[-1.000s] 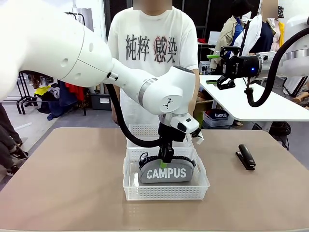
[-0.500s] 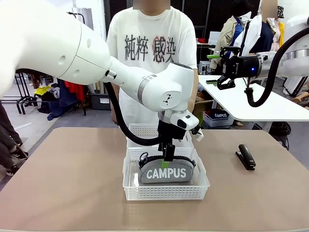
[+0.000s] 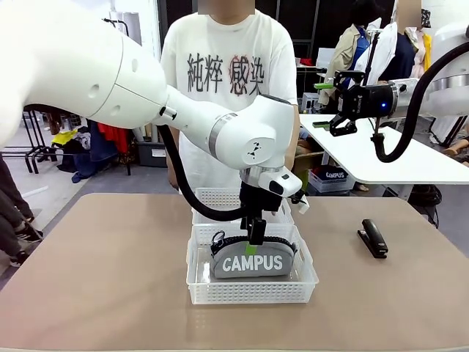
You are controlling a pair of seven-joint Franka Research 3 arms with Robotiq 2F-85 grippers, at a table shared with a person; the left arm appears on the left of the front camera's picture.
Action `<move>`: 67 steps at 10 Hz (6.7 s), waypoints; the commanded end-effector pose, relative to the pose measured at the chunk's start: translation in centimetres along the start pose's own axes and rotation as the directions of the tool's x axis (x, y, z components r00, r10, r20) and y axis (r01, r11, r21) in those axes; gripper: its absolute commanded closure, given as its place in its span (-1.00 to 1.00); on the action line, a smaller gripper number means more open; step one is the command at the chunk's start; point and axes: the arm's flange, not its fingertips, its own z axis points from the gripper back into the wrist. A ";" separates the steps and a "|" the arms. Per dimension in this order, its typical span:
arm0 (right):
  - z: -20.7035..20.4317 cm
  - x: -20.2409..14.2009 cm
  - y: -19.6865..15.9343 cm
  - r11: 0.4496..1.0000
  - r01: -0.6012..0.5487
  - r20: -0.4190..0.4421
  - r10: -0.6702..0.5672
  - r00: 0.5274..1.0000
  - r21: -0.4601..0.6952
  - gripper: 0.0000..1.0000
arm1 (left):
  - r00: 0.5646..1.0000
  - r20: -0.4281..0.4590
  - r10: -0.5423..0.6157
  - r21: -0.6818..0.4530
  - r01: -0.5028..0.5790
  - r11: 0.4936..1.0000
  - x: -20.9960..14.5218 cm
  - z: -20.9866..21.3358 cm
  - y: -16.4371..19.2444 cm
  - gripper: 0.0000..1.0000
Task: Distribute items into two baskets.
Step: Pick up the Stapler that the person points to.
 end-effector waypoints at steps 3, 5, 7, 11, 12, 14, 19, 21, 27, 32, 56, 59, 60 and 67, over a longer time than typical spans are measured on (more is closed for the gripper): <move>0.0 0.0 0.3 1.000 -0.005 0.009 0.005 1.000 -0.001 -1.00 | 1.000 0.001 0.002 0.003 -0.002 1.000 -0.1 0.2 0.0 -1.00; 0.0 0.0 0.3 1.000 -0.005 0.009 0.005 1.000 -0.001 -1.00 | 1.000 0.013 0.010 -0.051 -0.009 0.999 -2.1 0.6 1.4 -1.00; 0.0 0.0 0.3 1.000 -0.005 0.009 0.005 1.000 -0.001 -1.00 | 0.993 0.080 0.092 -0.142 -0.080 0.987 -3.8 1.3 1.6 -1.00; 0.0 0.0 0.3 1.000 -0.005 0.009 0.005 1.000 -0.001 -1.00 | 0.920 0.159 0.359 -0.310 -0.298 0.903 -9.4 4.9 2.7 -1.00; 0.0 0.0 0.3 1.000 -0.005 0.009 0.005 1.000 -0.001 -1.00 | 0.869 0.176 0.462 -0.351 -0.383 0.854 -10.8 6.0 2.6 -1.00; 0.0 0.0 0.3 1.000 -0.005 0.009 0.005 1.000 -0.001 -1.00 | 0.758 0.169 0.629 -0.407 -0.528 0.745 -14.2 8.1 2.8 -1.00; 0.0 0.0 0.3 1.000 -0.005 0.009 0.005 1.000 -0.001 -1.00 | 0.520 0.233 0.822 -0.597 -0.590 0.543 -22.1 8.6 4.2 -1.00; 0.0 0.0 0.3 1.000 -0.005 0.009 0.005 1.000 -0.001 -1.00 | 0.670 0.258 0.696 -0.501 -0.523 0.689 -20.4 8.2 3.7 -1.00; 0.0 0.0 0.3 1.000 -0.005 0.009 0.005 1.000 -0.001 -1.00 | 0.527 0.200 0.826 -0.587 -0.610 0.532 -22.4 8.9 5.0 -1.00; 0.0 0.0 0.3 1.000 -0.005 0.009 0.005 1.000 -0.001 -1.00 | 0.230 0.144 0.962 -0.782 -0.569 0.253 -29.6 12.2 8.7 -1.00; 0.0 0.0 0.3 1.000 -0.005 0.009 0.005 1.000 -0.001 -1.00 | -0.062 0.147 0.987 -0.989 -0.020 0.146 -42.6 14.0 10.3 -1.00; 0.0 0.0 0.3 1.000 -0.005 0.009 0.005 1.000 -0.001 -1.00 | -0.052 0.139 0.989 -0.990 -0.040 0.137 -42.4 14.1 10.2 -1.00; 0.0 0.0 0.3 1.000 -0.005 0.009 0.005 1.000 -0.001 -1.00 | -0.052 0.139 0.989 -0.990 -0.040 0.137 -42.4 14.1 10.2 -1.00; 0.0 0.0 0.3 1.000 -0.005 0.009 0.005 1.000 -0.001 -1.00 | -0.052 0.139 0.989 -0.990 -0.040 0.137 -42.4 14.1 10.2 -1.00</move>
